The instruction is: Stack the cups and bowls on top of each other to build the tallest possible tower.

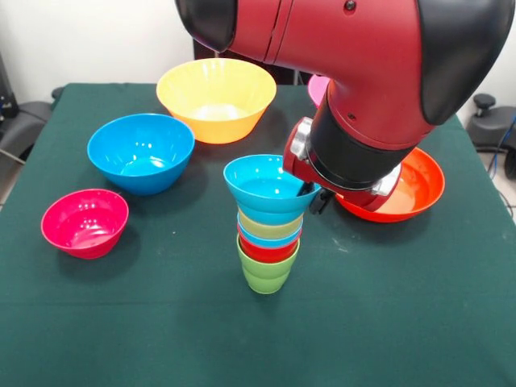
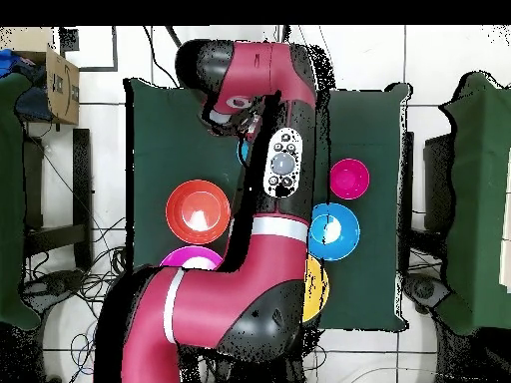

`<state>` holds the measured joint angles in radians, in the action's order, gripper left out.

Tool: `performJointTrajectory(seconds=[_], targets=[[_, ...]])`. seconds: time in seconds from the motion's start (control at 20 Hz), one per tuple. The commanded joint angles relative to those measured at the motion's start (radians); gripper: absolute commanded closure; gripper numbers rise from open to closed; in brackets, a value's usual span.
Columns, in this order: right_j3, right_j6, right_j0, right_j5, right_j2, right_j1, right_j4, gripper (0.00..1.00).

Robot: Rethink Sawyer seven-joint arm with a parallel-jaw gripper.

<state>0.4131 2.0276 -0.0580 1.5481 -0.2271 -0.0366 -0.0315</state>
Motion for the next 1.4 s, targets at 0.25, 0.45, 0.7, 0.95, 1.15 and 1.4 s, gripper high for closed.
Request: performJointTrajectory(seconds=[0.25, 0.45, 0.7, 0.95, 1.15, 1.4], targets=[[0.115, 0.050, -0.010, -0.135, 0.080, 0.032, 0.008, 1.00], [0.115, 0.050, -0.008, -0.129, 0.077, 0.032, 0.010, 0.00], [0.121, 0.049, -0.006, -0.134, 0.073, 0.029, 0.007, 0.00], [0.127, 0.035, -0.005, -0.172, 0.071, 0.026, 0.013, 0.00], [0.132, 0.038, -0.007, -0.180, 0.071, 0.021, 0.009, 0.00], [0.140, 0.037, -0.007, -0.180, 0.069, 0.018, 0.008, 0.00]])
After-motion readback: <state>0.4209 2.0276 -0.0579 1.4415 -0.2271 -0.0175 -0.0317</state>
